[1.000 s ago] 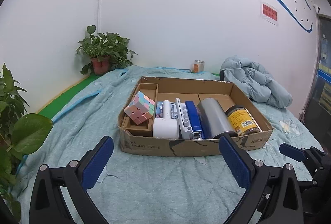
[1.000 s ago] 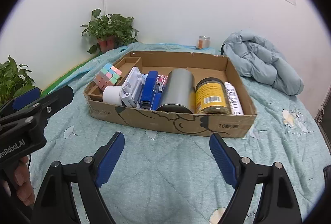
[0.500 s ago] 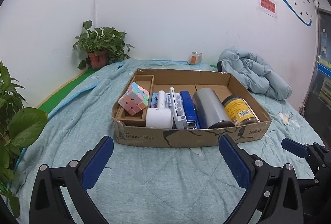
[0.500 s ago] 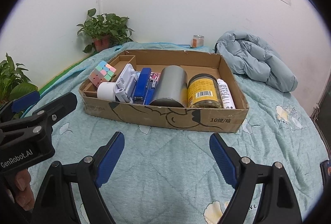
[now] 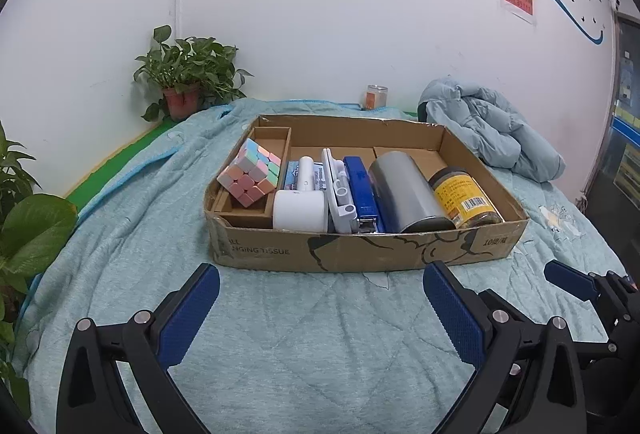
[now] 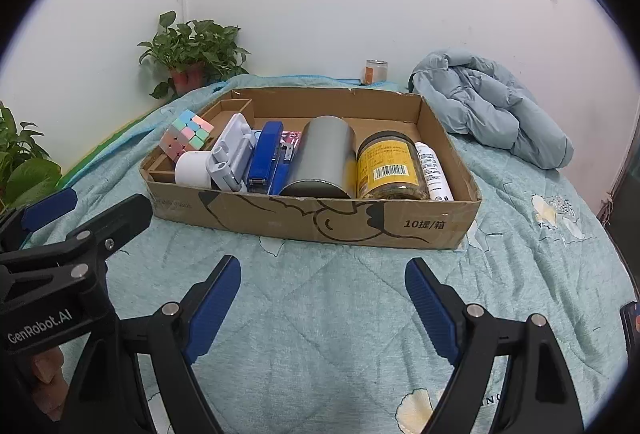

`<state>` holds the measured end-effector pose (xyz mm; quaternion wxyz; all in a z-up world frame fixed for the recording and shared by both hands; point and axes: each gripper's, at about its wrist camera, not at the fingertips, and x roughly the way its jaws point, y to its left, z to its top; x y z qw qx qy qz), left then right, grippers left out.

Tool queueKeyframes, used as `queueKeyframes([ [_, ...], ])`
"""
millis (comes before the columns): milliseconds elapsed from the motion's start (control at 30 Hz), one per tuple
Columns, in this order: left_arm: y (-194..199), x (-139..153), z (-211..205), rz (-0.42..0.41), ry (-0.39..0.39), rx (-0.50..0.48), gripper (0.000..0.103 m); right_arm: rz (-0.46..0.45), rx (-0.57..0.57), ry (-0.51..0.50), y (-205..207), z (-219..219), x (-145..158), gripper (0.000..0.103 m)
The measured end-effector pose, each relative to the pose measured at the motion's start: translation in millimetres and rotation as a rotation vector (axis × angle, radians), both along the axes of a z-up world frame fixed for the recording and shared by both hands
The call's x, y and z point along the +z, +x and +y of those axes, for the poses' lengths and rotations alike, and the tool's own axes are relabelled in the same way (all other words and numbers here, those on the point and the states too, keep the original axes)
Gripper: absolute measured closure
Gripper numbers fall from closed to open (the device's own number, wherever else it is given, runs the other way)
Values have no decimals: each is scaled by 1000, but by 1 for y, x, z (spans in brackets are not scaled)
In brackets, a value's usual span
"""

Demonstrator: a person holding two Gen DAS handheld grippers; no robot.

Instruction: Organize rigid objects

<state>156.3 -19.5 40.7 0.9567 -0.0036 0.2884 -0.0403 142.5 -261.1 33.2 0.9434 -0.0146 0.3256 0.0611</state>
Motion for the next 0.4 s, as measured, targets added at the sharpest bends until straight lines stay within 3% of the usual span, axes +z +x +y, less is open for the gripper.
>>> queueKeyframes([
  [400,21,-11,2,14,-13,-40,1,2,-16,-10,12,-5,-3,19],
])
